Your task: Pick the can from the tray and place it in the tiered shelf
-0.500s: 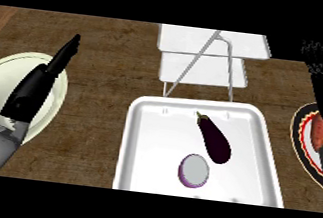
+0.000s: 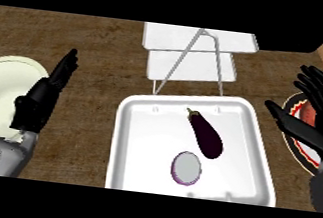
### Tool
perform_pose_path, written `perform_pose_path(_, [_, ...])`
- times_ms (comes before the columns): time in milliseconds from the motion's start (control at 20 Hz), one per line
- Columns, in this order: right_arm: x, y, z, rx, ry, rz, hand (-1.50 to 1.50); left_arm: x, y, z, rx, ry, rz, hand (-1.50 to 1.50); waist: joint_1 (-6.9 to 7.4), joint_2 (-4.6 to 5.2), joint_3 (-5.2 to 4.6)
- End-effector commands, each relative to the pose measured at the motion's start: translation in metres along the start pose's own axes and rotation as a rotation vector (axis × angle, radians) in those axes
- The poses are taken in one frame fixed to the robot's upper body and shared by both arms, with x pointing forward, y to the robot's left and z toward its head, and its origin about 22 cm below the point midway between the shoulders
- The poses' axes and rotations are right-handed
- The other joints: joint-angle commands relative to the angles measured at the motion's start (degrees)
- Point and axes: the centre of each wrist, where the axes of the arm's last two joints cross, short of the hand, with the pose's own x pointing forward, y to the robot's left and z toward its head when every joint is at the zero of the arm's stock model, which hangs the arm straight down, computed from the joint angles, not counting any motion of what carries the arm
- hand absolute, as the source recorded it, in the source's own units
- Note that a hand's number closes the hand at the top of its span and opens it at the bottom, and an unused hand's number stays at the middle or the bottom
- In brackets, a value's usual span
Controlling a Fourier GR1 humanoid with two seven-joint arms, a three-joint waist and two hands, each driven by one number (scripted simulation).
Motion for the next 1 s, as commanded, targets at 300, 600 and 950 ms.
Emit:
perform_pose_path(300, [-0.066,0.010,0.110,-0.676,0.050,0.187,-1.50,-0.023,-0.023,0.015,-0.002,0.067,0.102,0.00,1.22,-0.74,-0.12])
perform_pose_path(600, [-0.038,0.041,0.158,-0.358,0.050,0.079,-1.50,-0.023,-0.041,0.004,-0.026,0.054,0.112,0.00,2.84,-0.38,-0.19])
perform_pose_path(950, [0.009,0.027,0.172,-0.207,0.152,0.329,-1.50,-0.023,-0.045,0.001,-0.071,0.049,0.102,0.00,3.75,-0.15,-0.32])
